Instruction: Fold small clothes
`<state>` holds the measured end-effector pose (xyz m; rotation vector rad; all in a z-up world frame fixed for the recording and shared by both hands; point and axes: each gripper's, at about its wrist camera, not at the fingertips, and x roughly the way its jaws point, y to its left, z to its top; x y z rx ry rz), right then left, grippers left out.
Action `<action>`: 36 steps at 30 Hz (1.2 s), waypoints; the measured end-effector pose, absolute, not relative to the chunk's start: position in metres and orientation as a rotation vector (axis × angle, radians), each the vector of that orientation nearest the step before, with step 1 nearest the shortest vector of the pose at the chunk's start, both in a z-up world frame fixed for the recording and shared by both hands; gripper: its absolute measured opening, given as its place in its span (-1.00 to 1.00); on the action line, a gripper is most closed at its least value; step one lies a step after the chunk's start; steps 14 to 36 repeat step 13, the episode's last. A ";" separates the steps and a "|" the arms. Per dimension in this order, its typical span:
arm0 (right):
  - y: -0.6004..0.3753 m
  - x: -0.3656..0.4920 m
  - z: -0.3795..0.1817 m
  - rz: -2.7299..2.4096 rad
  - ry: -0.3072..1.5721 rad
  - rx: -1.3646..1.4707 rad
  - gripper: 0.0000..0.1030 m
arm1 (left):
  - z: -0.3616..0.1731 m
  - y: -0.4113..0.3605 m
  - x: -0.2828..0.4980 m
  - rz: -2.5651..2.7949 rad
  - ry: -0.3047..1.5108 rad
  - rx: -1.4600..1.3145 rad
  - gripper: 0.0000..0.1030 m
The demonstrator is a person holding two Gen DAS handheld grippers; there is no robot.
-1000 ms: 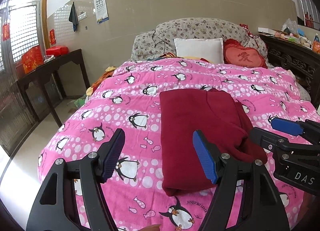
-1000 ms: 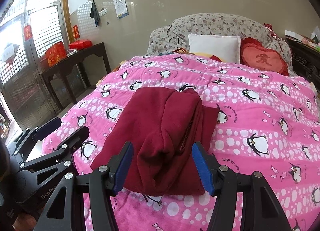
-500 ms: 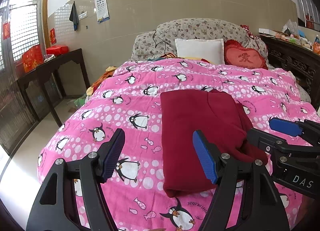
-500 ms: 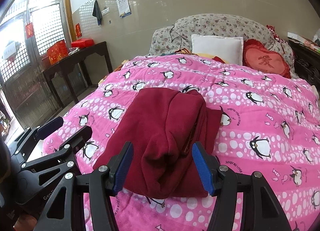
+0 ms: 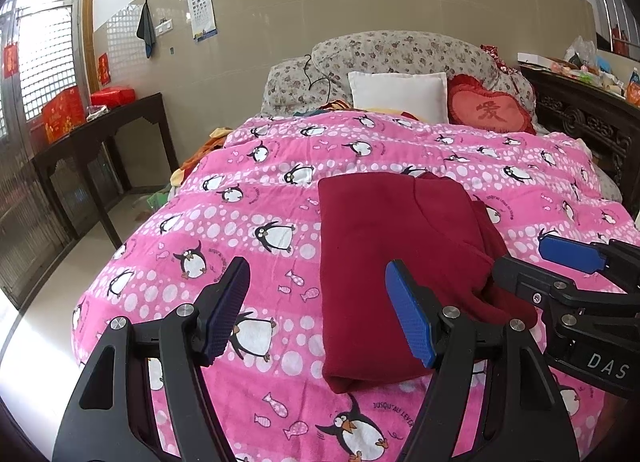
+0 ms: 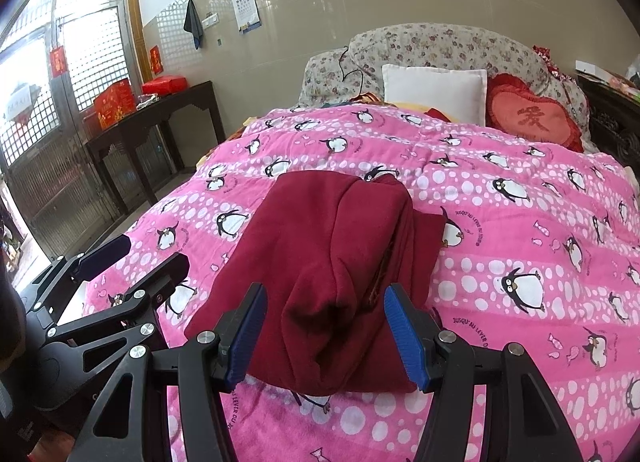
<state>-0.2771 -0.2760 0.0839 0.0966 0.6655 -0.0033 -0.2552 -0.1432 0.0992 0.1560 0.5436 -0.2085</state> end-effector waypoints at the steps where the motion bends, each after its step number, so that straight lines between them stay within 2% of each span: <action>1: -0.276 -0.277 0.083 -0.003 0.667 0.099 0.14 | 0.098 -0.144 -0.254 -0.211 0.546 0.156 0.37; 36: -0.289 -0.269 0.076 -0.012 0.685 0.118 0.14 | 0.085 -0.143 -0.231 -0.223 0.585 0.157 0.37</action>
